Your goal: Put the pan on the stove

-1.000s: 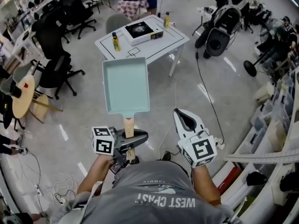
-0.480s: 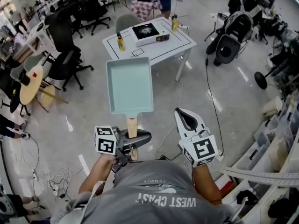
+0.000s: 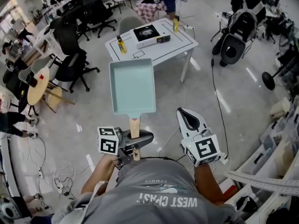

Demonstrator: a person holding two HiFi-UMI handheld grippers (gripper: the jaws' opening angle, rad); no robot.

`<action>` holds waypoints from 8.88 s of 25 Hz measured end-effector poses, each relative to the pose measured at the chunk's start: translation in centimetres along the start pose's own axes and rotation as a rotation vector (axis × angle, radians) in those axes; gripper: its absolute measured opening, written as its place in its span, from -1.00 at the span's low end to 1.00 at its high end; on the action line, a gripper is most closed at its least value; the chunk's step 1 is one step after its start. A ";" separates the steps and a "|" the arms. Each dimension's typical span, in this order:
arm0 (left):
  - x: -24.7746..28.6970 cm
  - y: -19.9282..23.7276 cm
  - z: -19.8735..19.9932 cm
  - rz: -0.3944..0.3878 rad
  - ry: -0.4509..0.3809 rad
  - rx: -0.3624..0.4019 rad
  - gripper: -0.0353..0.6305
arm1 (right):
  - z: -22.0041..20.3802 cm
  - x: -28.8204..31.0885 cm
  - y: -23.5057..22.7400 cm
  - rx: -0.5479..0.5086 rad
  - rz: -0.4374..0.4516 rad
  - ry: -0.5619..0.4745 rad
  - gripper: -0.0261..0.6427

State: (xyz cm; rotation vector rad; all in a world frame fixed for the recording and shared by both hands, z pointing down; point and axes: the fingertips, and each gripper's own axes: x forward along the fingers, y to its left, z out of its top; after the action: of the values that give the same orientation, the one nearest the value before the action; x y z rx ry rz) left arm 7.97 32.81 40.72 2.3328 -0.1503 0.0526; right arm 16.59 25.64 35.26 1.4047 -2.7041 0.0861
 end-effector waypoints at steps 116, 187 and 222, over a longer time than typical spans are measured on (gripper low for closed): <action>-3.6 42.8 35.3 0.102 -0.073 -0.100 -0.76 | 3.5 54.8 -20.2 -0.072 0.257 0.145 -0.89; 9.8 69.4 40.5 0.089 0.025 -0.401 -0.75 | -5.1 52.4 -37.4 0.045 0.050 0.313 -0.89; 9.2 75.2 45.3 -0.044 -0.182 -0.528 -0.72 | -6.2 53.1 -35.6 0.039 0.119 0.344 -0.89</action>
State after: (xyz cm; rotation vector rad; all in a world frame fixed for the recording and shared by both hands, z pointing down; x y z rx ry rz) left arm 7.35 -52.35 63.94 1.8093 -0.1788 -0.1992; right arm 15.77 -37.41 47.47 1.1161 -2.5057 0.3561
